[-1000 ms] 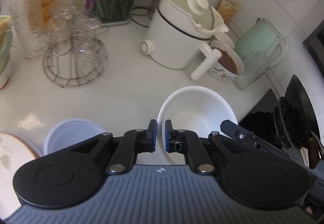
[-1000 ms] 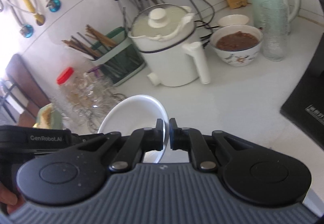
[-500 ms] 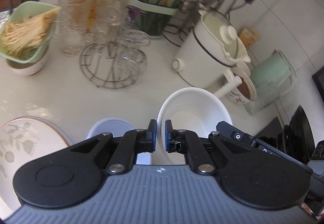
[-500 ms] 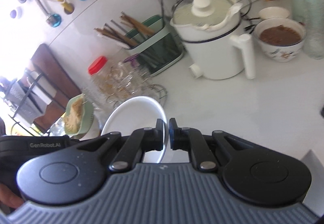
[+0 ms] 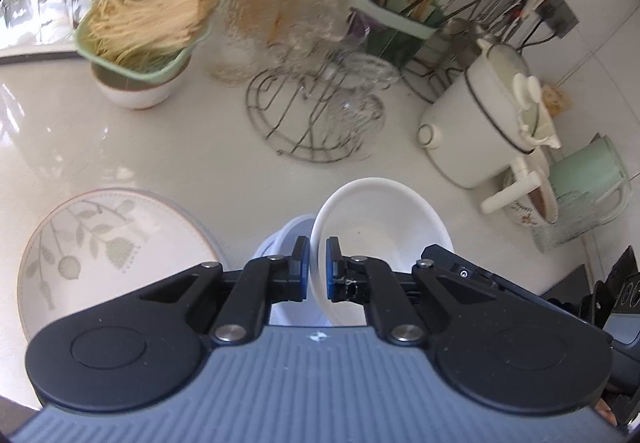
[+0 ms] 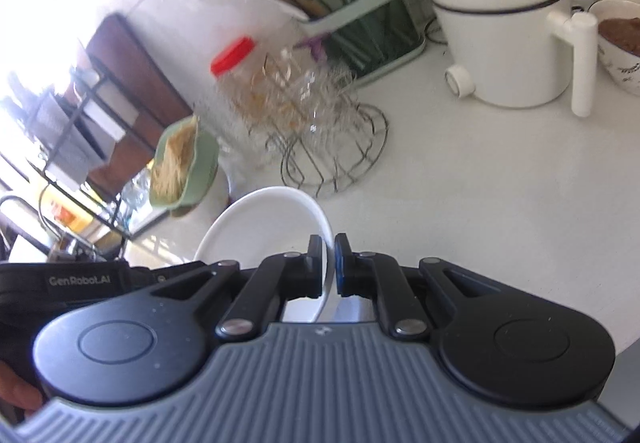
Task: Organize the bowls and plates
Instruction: 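Lift the white ceramic bowl with both grippers and carry it toward the plate stack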
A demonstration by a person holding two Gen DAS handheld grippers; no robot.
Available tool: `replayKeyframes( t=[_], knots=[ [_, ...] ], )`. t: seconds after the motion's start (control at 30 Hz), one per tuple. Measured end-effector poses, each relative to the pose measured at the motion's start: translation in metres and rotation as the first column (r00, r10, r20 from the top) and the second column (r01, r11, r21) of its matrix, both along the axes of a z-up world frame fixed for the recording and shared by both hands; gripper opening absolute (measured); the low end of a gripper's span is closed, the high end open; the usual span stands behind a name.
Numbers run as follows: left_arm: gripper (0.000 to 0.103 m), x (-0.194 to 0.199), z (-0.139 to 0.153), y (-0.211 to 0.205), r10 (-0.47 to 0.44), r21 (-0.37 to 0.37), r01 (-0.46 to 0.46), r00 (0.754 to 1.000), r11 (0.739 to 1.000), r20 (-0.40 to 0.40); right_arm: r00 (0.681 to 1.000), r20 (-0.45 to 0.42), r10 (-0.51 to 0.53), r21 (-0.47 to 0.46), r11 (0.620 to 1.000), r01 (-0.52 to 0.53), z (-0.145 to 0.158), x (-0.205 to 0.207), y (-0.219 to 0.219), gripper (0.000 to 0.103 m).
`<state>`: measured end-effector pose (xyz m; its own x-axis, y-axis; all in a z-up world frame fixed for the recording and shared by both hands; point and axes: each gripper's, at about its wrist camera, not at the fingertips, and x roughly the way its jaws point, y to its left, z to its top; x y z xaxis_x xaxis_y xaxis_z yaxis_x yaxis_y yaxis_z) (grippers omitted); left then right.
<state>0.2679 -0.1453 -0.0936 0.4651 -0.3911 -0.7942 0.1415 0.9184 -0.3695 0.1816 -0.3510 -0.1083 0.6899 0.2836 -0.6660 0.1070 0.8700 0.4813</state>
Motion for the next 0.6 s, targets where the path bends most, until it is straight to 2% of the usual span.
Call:
replayKeyframes(
  t=[0.33,0.6],
  knots=[
    [0.008,0.004,-0.017,0.008,-0.001,0.062,0.002,1.000,0.998,-0.017,0.997,-0.056,0.047,-0.053,0.997,-0.049,-0.021,0.007,0.020,0.011],
    [0.008,0.010,-0.023,0.012,-0.016,0.067,0.017,1.000,0.998,-0.022,0.997,-0.062,0.042,-0.073,0.996,-0.047,-0.026,0.013,0.027,0.011]
  ],
)
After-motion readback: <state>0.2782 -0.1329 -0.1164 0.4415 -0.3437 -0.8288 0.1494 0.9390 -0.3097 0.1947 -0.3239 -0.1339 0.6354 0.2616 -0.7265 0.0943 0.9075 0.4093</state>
